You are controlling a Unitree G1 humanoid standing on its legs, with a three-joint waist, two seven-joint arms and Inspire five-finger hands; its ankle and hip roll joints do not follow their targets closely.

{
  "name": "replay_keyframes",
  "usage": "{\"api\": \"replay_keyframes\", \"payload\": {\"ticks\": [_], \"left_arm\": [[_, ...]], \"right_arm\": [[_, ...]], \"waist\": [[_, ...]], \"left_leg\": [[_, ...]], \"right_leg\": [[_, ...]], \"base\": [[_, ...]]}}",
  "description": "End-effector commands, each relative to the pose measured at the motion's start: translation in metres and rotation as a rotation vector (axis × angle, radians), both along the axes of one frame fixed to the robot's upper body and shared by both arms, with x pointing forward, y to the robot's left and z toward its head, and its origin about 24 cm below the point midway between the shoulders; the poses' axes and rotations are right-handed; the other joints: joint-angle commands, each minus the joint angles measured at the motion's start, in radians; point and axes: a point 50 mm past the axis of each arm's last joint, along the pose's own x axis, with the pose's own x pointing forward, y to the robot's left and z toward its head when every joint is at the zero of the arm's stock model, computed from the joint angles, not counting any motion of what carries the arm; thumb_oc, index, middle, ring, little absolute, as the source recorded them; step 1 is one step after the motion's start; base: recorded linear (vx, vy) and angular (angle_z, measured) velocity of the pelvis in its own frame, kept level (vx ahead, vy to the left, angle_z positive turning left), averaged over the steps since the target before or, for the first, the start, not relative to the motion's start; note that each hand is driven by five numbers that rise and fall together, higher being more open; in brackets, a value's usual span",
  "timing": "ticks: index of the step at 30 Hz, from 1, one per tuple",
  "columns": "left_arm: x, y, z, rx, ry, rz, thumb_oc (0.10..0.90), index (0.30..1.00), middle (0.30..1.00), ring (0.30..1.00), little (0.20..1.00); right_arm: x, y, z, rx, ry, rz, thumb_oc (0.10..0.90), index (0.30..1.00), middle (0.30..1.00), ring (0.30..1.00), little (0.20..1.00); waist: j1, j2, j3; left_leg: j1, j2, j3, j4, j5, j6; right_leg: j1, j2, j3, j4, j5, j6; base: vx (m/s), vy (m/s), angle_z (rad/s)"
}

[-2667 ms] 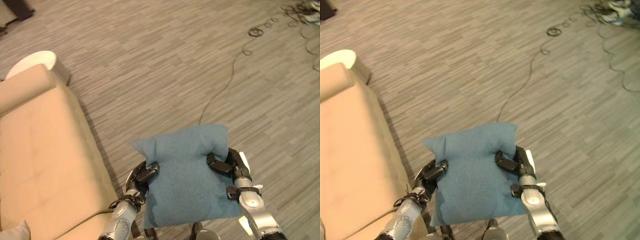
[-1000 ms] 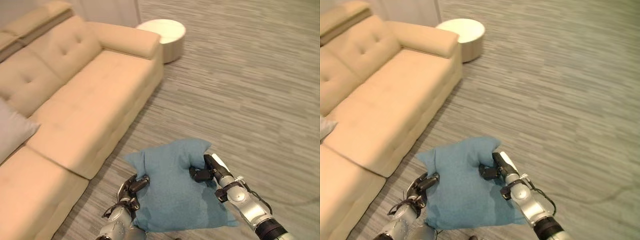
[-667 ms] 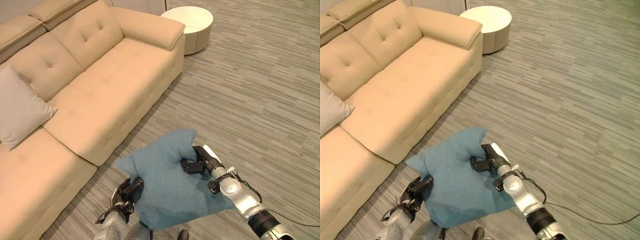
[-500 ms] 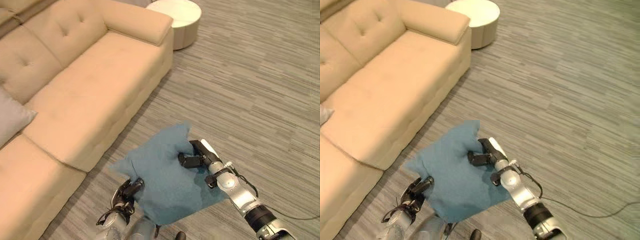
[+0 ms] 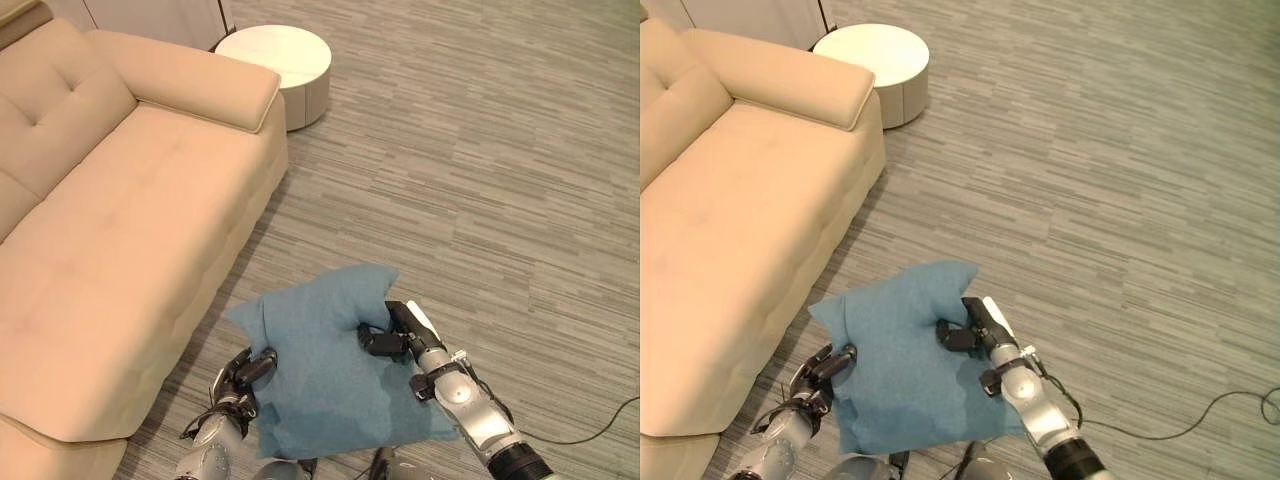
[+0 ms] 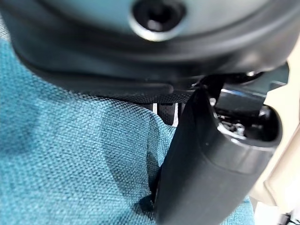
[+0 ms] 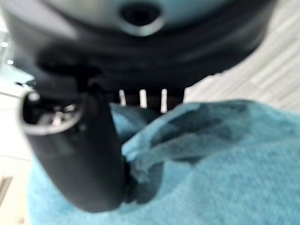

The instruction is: Pick up all the scattered cushions and arrange them neatly on the sofa.

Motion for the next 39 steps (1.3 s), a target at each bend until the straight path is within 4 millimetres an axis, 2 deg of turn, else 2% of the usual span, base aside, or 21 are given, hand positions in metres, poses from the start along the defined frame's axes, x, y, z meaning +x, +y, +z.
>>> {"api": "replay_keyframes", "payload": {"ticks": [1,5,8,9,10,11,12,14,17,18,20,21,22,23,27,28,31,32,33,35,39], "left_arm": [[0.046,-0.097,0.060,-0.215,-0.360,-0.289,0.400,0.300,0.300,0.300,0.300],[0.046,-0.098,0.060,-0.227,-0.357,-0.278,0.400,0.300,0.300,0.300,0.300],[0.049,-0.103,0.065,-0.234,-0.372,-0.286,0.400,0.300,0.300,0.300,0.300],[0.049,-0.103,0.065,-0.235,-0.372,-0.286,0.400,0.300,0.300,0.300,0.300],[0.048,-0.100,0.062,-0.240,-0.360,-0.263,0.400,0.300,0.300,0.300,0.300],[0.048,-0.099,0.062,-0.240,-0.360,-0.263,0.400,0.300,0.300,0.300,0.300],[0.049,-0.099,0.065,-0.260,-0.367,-0.243,0.400,0.300,0.300,0.300,0.300],[0.051,-0.097,0.069,-0.271,-0.377,-0.236,0.400,0.300,0.300,0.300,0.300],[0.050,-0.095,0.069,-0.289,-0.376,-0.210,0.400,0.300,0.300,0.300,0.300],[0.048,-0.094,0.068,-0.300,-0.366,-0.191,0.400,0.300,0.300,0.300,0.300],[0.047,-0.092,0.066,-0.291,-0.356,-0.186,0.400,0.300,0.300,0.300,0.300],[0.043,-0.091,0.062,-0.293,-0.342,-0.176,0.400,0.300,0.300,0.300,0.300],[0.043,-0.091,0.062,-0.293,-0.341,-0.176,0.400,0.300,0.300,0.300,0.300],[0.041,-0.090,0.060,-0.293,-0.331,-0.169,0.400,0.300,0.300,0.300,0.300],[0.038,-0.083,0.055,-0.298,-0.313,-0.132,0.400,0.300,0.300,0.300,0.300],[0.035,-0.079,0.052,-0.302,-0.302,-0.119,0.400,0.300,0.300,0.300,0.300],[0.034,-0.074,0.052,-0.282,-0.301,-0.111,0.400,0.300,0.300,0.300,0.300],[0.032,-0.067,0.050,-0.264,-0.300,-0.099,0.400,0.300,0.300,0.300,0.300],[0.032,-0.067,0.050,-0.264,-0.300,-0.100,0.400,0.300,0.300,0.300,0.300],[0.035,-0.063,0.053,-0.236,-0.316,-0.106,0.400,0.300,0.300,0.300,0.300],[0.037,-0.055,0.058,-0.236,-0.345,-0.067,0.400,0.300,0.300,0.300,0.300]], "right_arm": [[0.006,0.061,0.036,0.158,-0.171,0.240,0.400,0.300,0.300,0.300,0.300],[0.005,0.058,0.034,0.167,-0.162,0.226,0.400,0.300,0.300,0.300,0.300],[0.006,0.056,0.036,0.184,-0.174,0.206,0.400,0.300,0.300,0.300,0.300],[0.006,0.056,0.036,0.184,-0.174,0.206,0.400,0.300,0.300,0.300,0.300],[0.007,0.057,0.036,0.193,-0.171,0.204,0.400,0.300,0.300,0.300,0.300],[0.007,0.057,0.036,0.193,-0.172,0.204,0.400,0.300,0.300,0.300,0.300],[0.010,0.059,0.040,0.199,-0.192,0.208,0.400,0.300,0.300,0.300,0.300],[0.014,0.060,0.045,0.197,-0.211,0.218,0.400,0.300,0.300,0.300,0.300],[0.017,0.059,0.049,0.176,-0.220,0.221,0.400,0.300,0.300,0.300,0.300],[0.020,0.057,0.051,0.156,-0.227,0.220,0.400,0.300,0.300,0.300,0.300],[0.020,0.057,0.051,0.156,-0.228,0.220,0.400,0.300,0.300,0.300,0.300],[0.023,0.060,0.052,0.164,-0.235,0.223,0.400,0.300,0.300,0.300,0.300],[0.022,0.060,0.052,0.165,-0.235,0.223,0.400,0.300,0.300,0.300,0.300],[0.025,0.063,0.053,0.163,-0.243,0.225,0.400,0.300,0.300,0.300,0.300],[0.028,0.074,0.056,0.183,-0.246,0.248,0.400,0.300,0.300,0.300,0.300],[0.024,0.078,0.055,0.195,-0.240,0.263,0.400,0.300,0.300,0.300,0.300],[0.023,0.082,0.056,0.197,-0.243,0.279,0.400,0.300,0.300,0.300,0.300],[0.020,0.086,0.056,0.220,-0.242,0.285,0.400,0.300,0.300,0.300,0.300],[0.020,0.086,0.056,0.220,-0.242,0.285,0.400,0.300,0.300,0.300,0.300],[0.021,0.091,0.063,0.222,-0.264,0.313,0.400,0.300,0.300,0.300,0.300],[0.020,0.094,0.067,0.221,-0.286,0.339,0.400,0.300,0.300,0.300,0.300]], "waist": [[0.001,-0.006,-0.049],[-0.018,-0.013,-0.049],[-0.020,-0.009,-0.068],[-0.022,-0.007,-0.068],[-0.019,0.005,-0.079],[-0.021,0.003,-0.081],[-0.004,-0.010,-0.063],[0.015,-0.035,-0.035],[0.026,-0.049,-0.020],[0.044,-0.047,-0.015],[0.059,-0.045,-0.019],[0.091,-0.033,-0.029],[0.091,-0.037,-0.029],[0.123,-0.027,-0.036],[0.160,-0.044,-0.037],[0.171,-0.054,-0.048],[0.180,-0.076,-0.053],[0.184,-0.107,-0.055],[0.184,-0.105,-0.057],[0.171,-0.081,-0.063],[0.143,-0.050,-0.066]], "left_leg": [[0.033,0.077,-0.012,0.078,-0.152,-0.097],[0.073,0.083,-0.035,0.056,-0.152,-0.105],[0.100,0.139,-0.097,0.062,-0.152,-0.137],[0.101,0.142,-0.099,0.062,-0.154,-0.139],[0.090,0.194,-0.113,0.134,-0.086,-0.175],[0.086,0.192,-0.116,0.132,-0.082,-0.175],[-0.023,0.223,-0.086,0.339,0.040,-0.186],[-0.122,0.216,-0.029,0.514,0.041,-0.132],[-0.204,0.229,0.051,0.579,0.029,-0.108],[-0.273,0.202,0.100,0.533,-0.022,-0.104],[-0.301,0.176,0.124,0.452,-0.032,-0.100],[-0.331,0.149,0.141,0.267,0.009,-0.104],[-0.323,0.145,0.143,0.254,0.015,-0.104],[-0.347,0.131,0.145,0.099,0.086,-0.117],[-0.360,0.118,0.130,0.024,0.107,-0.115],[-0.341,0.107,0.100,0.050,0.140,-0.101],[-0.336,0.088,0.094,0.097,0.118,-0.086],[-0.307,0.058,0.096,0.134,0.076,-0.062],[-0.309,0.061,0.095,0.133,0.077,-0.062],[-0.247,0.058,0.093,0.145,0.025,-0.033],[-0.143,0.038,0.035,0.132,-0.028,-0.004]], "right_leg": [[0.097,-0.076,0.009,-0.142,0.251,0.106],[0.081,-0.051,0.042,-0.114,0.263,0.119],[0.079,0.008,0.031,-0.055,0.137,0.083],[0.080,0.010,0.028,-0.052,0.133,0.081],[0.105,0.062,0.006,-0.050,0.069,0.039],[0.103,0.059,0.004,-0.054,0.073,0.039],[0.149,0.095,0.002,-0.075,0.050,-0.005],[0.204,0.117,-0.001,-0.113,0.040,-0.039],[0.235,0.131,-0.009,-0.135,0.016,-0.052],[0.284,0.150,-0.008,-0.165,-0.011,-0.049],[0.307,0.161,-0.007,-0.182,-0.024,-0.042],[0.330,0.188,-0.010,-0.194,-0.041,-0.030],[0.331,0.183,-0.010,-0.194,-0.042,-0.030],[0.366,0.213,-0.001,-0.202,-0.053,-0.023],[0.417,0.226,0.026,-0.194,-0.082,-0.020],[0.410,0.231,0.026,-0.153,-0.080,-0.011],[0.402,0.221,0.026,-0.086,-0.058,0.008],[0.377,0.188,0.025,0.029,0.043,0.062],[0.375,0.190,0.026,0.027,0.046,0.061],[0.319,0.146,0.005,0.256,0.170,0.112],[0.229,0.114,0.007,0.364,0.203,0.090]], "base": [[0.34,-0.204,0.38],[0.28,-0.146,0.32],[0.34,-0.229,0.30],[0.36,-0.278,0.42],[0.25,-0.204,0.38],[0.38,-0.413,0.45],[0.17,-0.313,0.29],[0.21,-0.411,0.08],[0.19,-0.193,-0.02],[0.29,-0.133,0.25],[0.38,-0.013,0.30],[0.39,0.038,0.20],[0.51,0.079,0.17],[0.39,0.053,-0.06],[0.34,0.096,-0.37],[0.36,0.137,-0.71],[0.35,0.194,-0.22],[0.23,0.140,0.15],[0.33,0.251,0.30],[0.29,0.261,0.32],[0.36,0.191,0.48]]}}
